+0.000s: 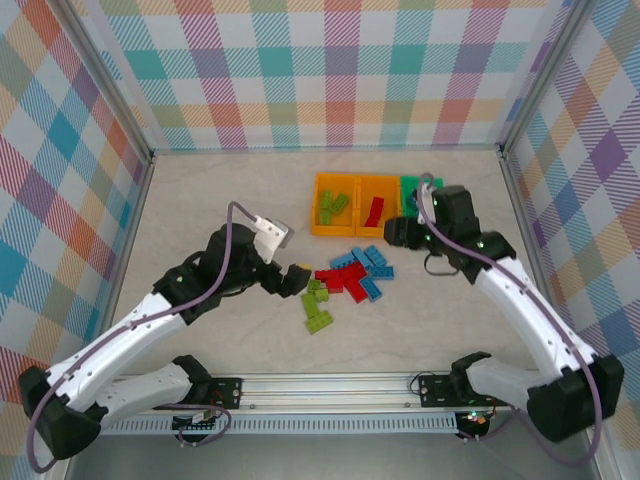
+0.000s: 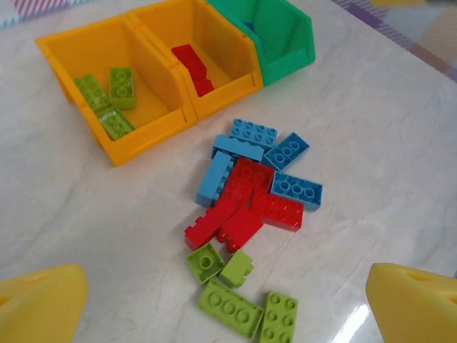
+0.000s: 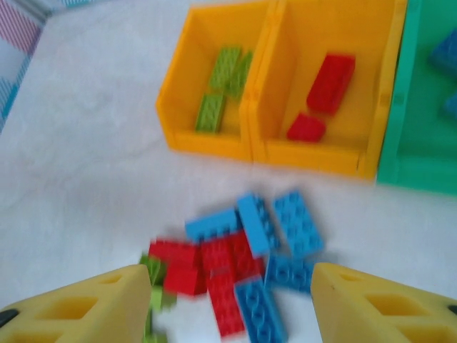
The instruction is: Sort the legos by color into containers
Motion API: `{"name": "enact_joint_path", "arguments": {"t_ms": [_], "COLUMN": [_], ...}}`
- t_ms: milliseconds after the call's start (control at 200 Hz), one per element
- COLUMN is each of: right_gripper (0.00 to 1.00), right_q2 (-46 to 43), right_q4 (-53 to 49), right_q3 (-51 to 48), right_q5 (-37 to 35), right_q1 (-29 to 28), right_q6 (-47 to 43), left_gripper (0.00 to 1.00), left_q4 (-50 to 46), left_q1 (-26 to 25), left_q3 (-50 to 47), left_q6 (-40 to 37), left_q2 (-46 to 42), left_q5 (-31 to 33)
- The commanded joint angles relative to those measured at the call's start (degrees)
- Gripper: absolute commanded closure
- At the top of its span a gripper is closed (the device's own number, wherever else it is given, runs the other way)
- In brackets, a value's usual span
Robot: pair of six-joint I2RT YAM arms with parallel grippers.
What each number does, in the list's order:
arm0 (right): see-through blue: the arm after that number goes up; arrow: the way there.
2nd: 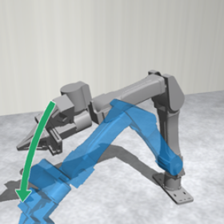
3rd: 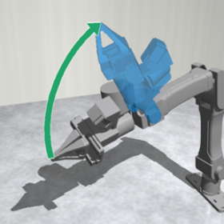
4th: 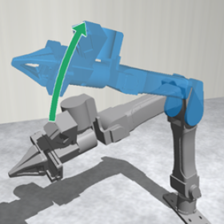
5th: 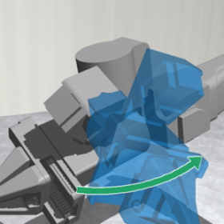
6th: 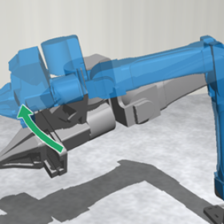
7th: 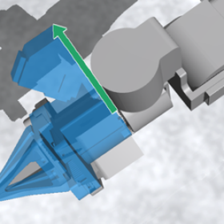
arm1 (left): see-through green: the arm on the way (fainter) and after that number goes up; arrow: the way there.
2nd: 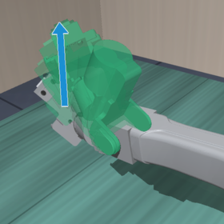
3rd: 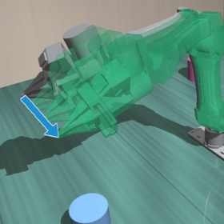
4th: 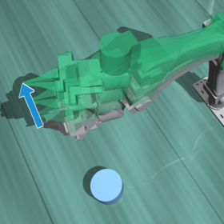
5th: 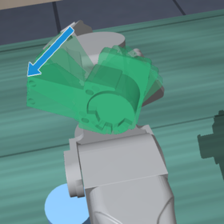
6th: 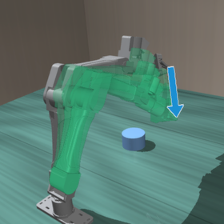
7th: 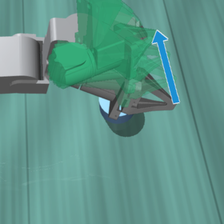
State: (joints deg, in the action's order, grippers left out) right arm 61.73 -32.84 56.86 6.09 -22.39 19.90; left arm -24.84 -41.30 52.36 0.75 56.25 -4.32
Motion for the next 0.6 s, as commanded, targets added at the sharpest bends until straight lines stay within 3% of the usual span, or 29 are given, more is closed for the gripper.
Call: {"name": "enact_joint_path", "arguments": {"t_ms": [0,140,330,425,595], "right_gripper": [0.36,0.34,0.29,0.23,0.29], "right_q2": [-3.56,-2.33,8.9,15.53,24.3], "right_q4": [-8.47,-5.67,4.2,6.69,7.0], "right_q3": [-7.16,-14.38,-15.59,-13.76,-10.07], "right_q5": [4.8,5.17,6.57,4.12,1.4], "right_q1": [-1.41,-2.65,-5.21,-6.57,-8.46], "right_q6": [2.24,3.82,3.38,1.69,-1.32], "left_gripper": [0.0,0.0,0.0,0.0,0.0], "left_q4": [1.08,0.89,-7.88,-8.73,-7.53], "left_q1": [0.36,-0.12,-2.26,-3.11,-3.61], "left_q3": [0.2,0.59,4.7,3.95,1.28], "left_q6": [8.76,-0.79,-12.82,-15.6,-16.04], "left_q2": [3.06,5.48,5.89,4.34,1.9], "left_q5": [-0.24,-6.12,-9.3,-10.01,-8.24]}}
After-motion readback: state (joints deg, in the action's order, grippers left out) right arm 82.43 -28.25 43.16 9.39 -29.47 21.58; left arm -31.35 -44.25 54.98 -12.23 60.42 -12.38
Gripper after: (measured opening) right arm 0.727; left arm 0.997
